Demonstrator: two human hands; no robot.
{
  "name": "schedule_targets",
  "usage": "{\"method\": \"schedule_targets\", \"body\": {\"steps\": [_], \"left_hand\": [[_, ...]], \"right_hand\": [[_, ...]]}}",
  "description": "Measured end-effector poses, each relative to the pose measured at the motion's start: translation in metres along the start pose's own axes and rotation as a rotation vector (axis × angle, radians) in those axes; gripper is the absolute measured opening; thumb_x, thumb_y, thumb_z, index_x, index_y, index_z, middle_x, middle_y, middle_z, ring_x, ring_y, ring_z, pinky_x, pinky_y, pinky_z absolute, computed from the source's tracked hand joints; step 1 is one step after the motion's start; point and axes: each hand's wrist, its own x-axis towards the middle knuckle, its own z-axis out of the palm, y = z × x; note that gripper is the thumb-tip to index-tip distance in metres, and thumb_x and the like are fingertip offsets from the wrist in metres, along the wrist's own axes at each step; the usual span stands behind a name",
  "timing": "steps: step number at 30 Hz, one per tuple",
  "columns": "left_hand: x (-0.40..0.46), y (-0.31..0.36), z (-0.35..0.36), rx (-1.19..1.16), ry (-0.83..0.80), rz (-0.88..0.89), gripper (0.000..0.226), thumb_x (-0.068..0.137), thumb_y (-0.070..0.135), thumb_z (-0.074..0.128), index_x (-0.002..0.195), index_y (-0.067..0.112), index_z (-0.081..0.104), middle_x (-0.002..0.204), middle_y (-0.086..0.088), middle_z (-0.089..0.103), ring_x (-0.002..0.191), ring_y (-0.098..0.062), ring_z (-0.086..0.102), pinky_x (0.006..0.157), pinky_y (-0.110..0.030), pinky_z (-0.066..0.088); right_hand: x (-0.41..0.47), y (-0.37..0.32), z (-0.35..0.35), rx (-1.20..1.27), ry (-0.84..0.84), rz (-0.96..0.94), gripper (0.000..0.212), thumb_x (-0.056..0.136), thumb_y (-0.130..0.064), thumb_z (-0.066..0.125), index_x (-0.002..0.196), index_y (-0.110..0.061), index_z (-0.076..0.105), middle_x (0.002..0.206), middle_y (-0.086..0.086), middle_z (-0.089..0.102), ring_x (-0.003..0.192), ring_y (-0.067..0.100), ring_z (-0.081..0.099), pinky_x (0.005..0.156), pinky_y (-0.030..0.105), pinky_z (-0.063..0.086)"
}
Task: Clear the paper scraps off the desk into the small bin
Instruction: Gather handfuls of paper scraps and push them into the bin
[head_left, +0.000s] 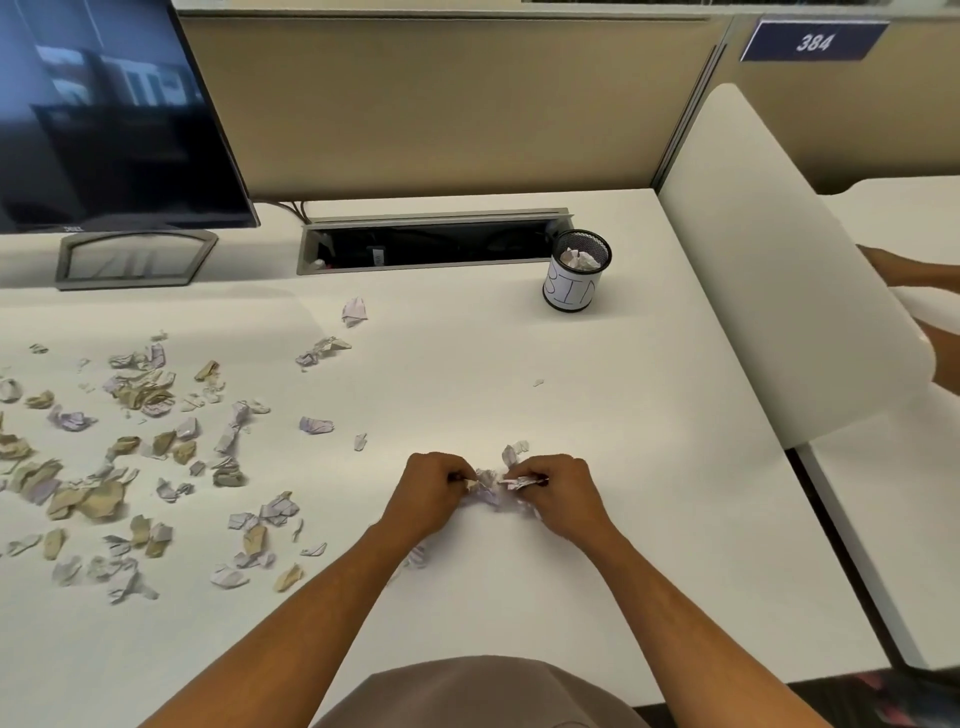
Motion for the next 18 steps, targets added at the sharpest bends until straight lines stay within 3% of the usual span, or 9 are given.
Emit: {"method": "schedule_targets", "body": {"steps": [4, 7, 10, 15, 18], "left_hand": [[0.012, 0.01, -0.008, -0.18, 0.024, -0.063, 0.012, 0.08, 0.002, 0.07, 0.08, 0.012, 0.078, 0.07, 0.004, 0.071, 0.057, 0.003, 0.058, 0.055, -0.005, 0.038], [0.029, 0.024, -0.015, -0.331, 0.026, -0.093, 0.006, 0.079, 0.007, 0.076, 0.079, 0.013, 0.077, 0.073, 0.001, 0.074, 0.066, -0.007, 0.066, 0.063, -0.017, 0.049], [0.05, 0.046, -0.023, -0.464, 0.037, -0.085, 0.006, 0.079, 0.005, 0.076, 0.079, 0.011, 0.076, 0.076, -0.004, 0.075, 0.067, -0.008, 0.069, 0.066, -0.019, 0.051], [0.097, 0.084, -0.034, -0.581, 0.04, -0.051, 0.002, 0.082, 0.01, 0.074, 0.081, 0.012, 0.075, 0.082, -0.005, 0.076, 0.071, -0.011, 0.068, 0.064, -0.023, 0.049], [0.129, 0.107, -0.039, -0.593, 0.054, -0.013, 0.004, 0.082, 0.013, 0.074, 0.084, 0.01, 0.074, 0.087, -0.004, 0.077, 0.071, -0.011, 0.066, 0.066, -0.03, 0.048]], "right_hand": [[0.01, 0.0, -0.02, 0.262, 0.057, 0.094, 0.01, 0.078, -0.007, 0.075, 0.082, -0.016, 0.077, 0.067, 0.004, 0.072, 0.057, 0.014, 0.064, 0.058, 0.024, 0.05], [0.021, -0.001, -0.034, 0.436, 0.118, 0.098, 0.012, 0.076, -0.002, 0.076, 0.081, -0.013, 0.077, 0.077, 0.006, 0.075, 0.07, 0.015, 0.068, 0.069, 0.025, 0.052], [0.034, -0.006, -0.05, 0.617, 0.172, 0.108, 0.012, 0.075, 0.003, 0.075, 0.082, -0.007, 0.076, 0.086, 0.011, 0.075, 0.08, 0.018, 0.069, 0.081, 0.033, 0.053], [0.054, -0.016, -0.081, 0.772, 0.227, 0.08, 0.014, 0.078, 0.005, 0.071, 0.089, -0.004, 0.074, 0.086, 0.007, 0.075, 0.078, 0.012, 0.069, 0.074, 0.02, 0.051], [0.065, -0.012, -0.097, 0.827, 0.243, 0.092, 0.016, 0.08, 0.003, 0.07, 0.088, -0.01, 0.075, 0.086, 0.004, 0.075, 0.079, 0.012, 0.068, 0.081, 0.023, 0.05]]}}
